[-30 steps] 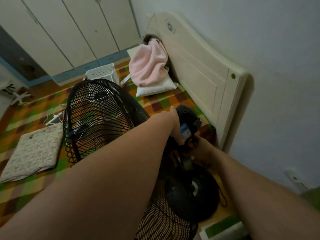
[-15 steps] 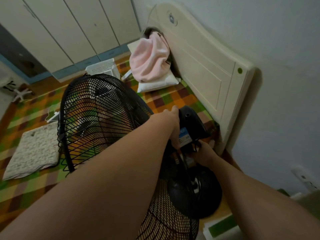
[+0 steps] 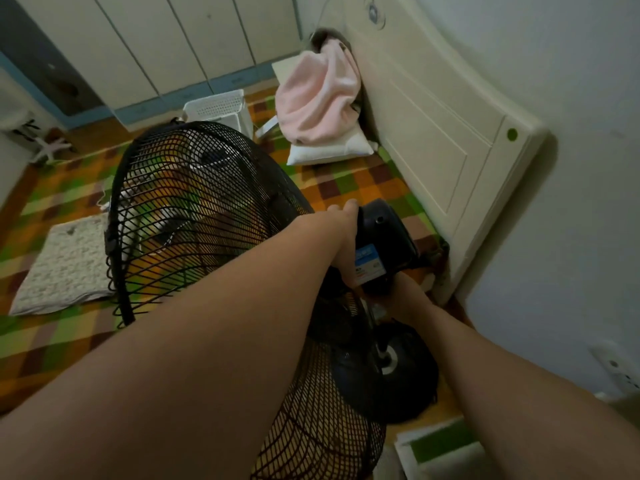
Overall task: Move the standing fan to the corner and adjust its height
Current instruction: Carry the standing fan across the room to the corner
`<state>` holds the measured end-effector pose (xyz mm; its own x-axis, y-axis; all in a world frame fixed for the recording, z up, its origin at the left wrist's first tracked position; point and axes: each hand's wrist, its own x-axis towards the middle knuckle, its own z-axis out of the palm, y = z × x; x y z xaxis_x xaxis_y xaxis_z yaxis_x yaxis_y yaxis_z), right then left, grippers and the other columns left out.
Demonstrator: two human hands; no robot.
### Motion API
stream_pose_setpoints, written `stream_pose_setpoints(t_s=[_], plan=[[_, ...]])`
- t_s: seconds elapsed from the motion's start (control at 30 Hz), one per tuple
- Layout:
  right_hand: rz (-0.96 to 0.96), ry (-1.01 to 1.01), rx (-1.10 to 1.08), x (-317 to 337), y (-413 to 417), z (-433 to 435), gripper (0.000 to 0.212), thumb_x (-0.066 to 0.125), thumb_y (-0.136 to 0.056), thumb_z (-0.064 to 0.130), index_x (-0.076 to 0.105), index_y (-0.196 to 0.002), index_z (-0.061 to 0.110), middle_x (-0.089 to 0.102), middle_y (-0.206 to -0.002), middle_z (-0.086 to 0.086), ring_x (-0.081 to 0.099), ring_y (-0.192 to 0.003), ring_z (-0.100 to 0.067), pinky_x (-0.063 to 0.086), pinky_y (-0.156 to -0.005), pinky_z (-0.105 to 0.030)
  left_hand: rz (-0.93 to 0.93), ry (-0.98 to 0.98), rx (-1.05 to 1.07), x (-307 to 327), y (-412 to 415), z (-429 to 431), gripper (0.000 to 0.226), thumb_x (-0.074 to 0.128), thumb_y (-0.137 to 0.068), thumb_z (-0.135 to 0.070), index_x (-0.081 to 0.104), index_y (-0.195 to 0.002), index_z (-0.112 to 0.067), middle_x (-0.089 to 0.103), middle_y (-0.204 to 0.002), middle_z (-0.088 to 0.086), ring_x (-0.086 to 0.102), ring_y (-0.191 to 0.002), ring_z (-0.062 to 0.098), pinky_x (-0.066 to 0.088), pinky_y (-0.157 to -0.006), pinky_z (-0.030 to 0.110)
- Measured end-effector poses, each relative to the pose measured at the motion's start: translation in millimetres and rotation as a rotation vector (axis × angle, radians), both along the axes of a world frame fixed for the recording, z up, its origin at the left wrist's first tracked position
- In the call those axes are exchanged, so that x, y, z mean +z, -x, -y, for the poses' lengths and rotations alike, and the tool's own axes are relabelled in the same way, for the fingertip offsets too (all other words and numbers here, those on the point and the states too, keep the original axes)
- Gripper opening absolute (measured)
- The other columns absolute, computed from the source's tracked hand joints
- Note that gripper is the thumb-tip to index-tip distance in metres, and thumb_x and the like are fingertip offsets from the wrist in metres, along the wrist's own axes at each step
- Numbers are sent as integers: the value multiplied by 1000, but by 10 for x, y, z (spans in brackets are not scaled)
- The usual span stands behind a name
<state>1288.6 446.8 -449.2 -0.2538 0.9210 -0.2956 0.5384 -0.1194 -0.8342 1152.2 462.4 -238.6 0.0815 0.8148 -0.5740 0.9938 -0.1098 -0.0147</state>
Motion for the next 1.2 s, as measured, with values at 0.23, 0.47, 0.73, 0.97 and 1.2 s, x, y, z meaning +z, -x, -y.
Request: stream_pose_setpoints(t_s=[0.23,0.47,0.73,0.97,1.2], plan=[[190,18,26,9,377,4,43,72,-82,39,65,-114,11,70,-108,-11,65,-102,-29,54,-85,-39,22,-3,37,19,465,80,128,95,-58,-37,9,-152,-23,34,-148,9,45,-132,36,46,-101,58],[373,-114,300,134,942,125,45,54,-92,47,60,-128,20,67,-122,-6,61,-112,-25,47,-82,-31,133,-42,123,-41,1227,300,139,96,-54,-32,1,-156,-28,31,-154,6,39,-137,32,43,-107,53],[433,-217,400,232,1598,333,48,53,-96,44,52,-136,18,58,-135,-9,53,-123,-27,40,-97,-32,276,-116,226,-134,2045,701,136,95,-56,-27,4,-156,-32,31,-154,2,37,-139,29,41,-110,50],[522,-160,378,235,2144,426,52,56,-91,51,57,-128,15,62,-122,-20,59,-111,-35,47,-86,-35,285,-170,355,-249,2648,1014,133,94,-59,-28,5,-157,-29,30,-157,4,33,-142,30,34,-116,49],[405,-211,426,219,2600,506,57,43,-101,39,24,-152,22,33,-156,-2,31,-141,-26,27,-112,-32,535,-780,726,-785,2607,1941,100,71,-86,-11,2,-158,-28,20,-163,1,8,-152,19,8,-122,37]])
